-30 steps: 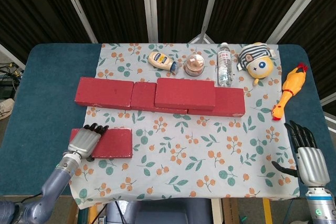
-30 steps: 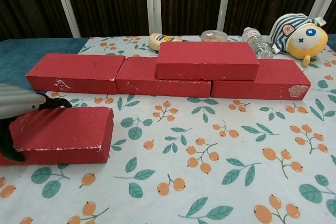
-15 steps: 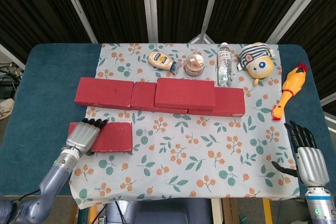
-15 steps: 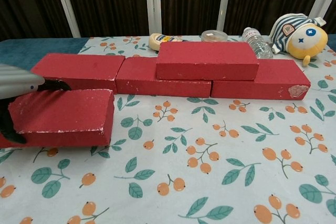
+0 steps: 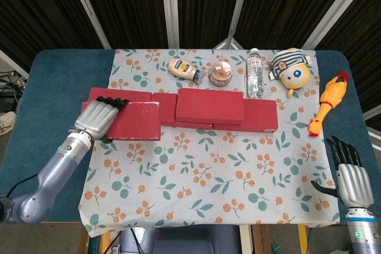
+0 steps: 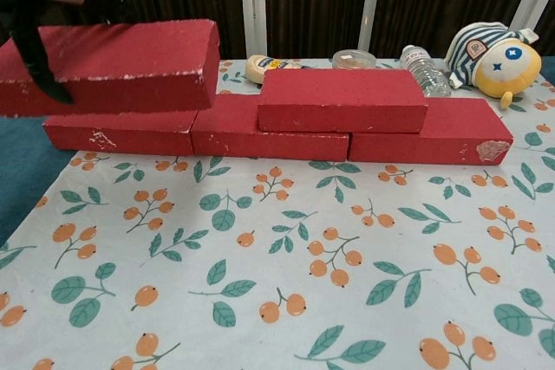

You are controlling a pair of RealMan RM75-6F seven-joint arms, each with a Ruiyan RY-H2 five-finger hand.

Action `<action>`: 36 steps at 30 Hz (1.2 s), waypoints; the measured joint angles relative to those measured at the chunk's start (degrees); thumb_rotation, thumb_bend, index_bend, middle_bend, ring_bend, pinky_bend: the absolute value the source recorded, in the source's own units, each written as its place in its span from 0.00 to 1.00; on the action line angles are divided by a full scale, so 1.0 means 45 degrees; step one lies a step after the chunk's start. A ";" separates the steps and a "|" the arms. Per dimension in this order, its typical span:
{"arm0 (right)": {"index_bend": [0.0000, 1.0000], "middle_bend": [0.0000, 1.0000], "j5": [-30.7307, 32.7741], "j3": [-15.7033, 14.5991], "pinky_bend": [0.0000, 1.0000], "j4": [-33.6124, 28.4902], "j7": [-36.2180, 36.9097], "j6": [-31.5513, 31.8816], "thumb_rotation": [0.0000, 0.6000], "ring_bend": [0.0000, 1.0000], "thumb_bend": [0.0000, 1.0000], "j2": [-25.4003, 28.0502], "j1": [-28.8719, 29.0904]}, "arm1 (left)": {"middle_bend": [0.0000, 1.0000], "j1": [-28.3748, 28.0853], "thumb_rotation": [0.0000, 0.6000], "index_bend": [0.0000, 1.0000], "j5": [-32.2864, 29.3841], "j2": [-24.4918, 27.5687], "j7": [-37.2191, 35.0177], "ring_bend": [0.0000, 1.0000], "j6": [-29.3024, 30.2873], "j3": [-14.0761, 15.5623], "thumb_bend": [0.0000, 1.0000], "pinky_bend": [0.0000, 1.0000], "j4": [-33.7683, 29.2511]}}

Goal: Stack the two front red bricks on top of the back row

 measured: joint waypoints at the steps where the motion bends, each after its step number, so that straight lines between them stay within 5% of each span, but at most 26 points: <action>1: 0.00 0.03 0.0128 0.0037 0.00 -0.0007 -0.0077 -0.0062 1.00 0.00 0.11 -0.0024 0.0019 | 0.40 -0.0352 1.00 0.26 -0.0306 0.0104 0.0068 0.26 -0.0254 -0.0073 0.00 0.27 0.0266; 13: 0.00 0.03 0.1517 0.0518 0.00 -0.0006 -0.1076 -0.0371 1.00 0.00 0.11 -0.0265 0.0111 | 0.39 -0.2409 1.00 0.27 -0.1418 -0.0968 -0.0262 0.26 -0.3072 0.0274 0.00 0.27 0.4784; 25: 0.00 0.03 0.2283 0.0712 0.00 -0.0068 -0.2215 -0.0413 1.00 0.00 0.11 -0.0583 0.0191 | 0.39 -0.2854 1.00 0.28 0.0596 -0.3257 -0.2902 0.26 -0.5511 0.0590 0.00 0.27 0.9148; 36: 0.00 0.03 0.2434 0.0895 0.00 0.0227 -0.2037 -0.0331 1.00 0.00 0.11 -0.0667 0.0192 | 0.39 -0.2978 1.00 0.28 0.2125 -0.4352 -0.4772 0.26 -0.6472 0.0737 0.00 0.27 1.0684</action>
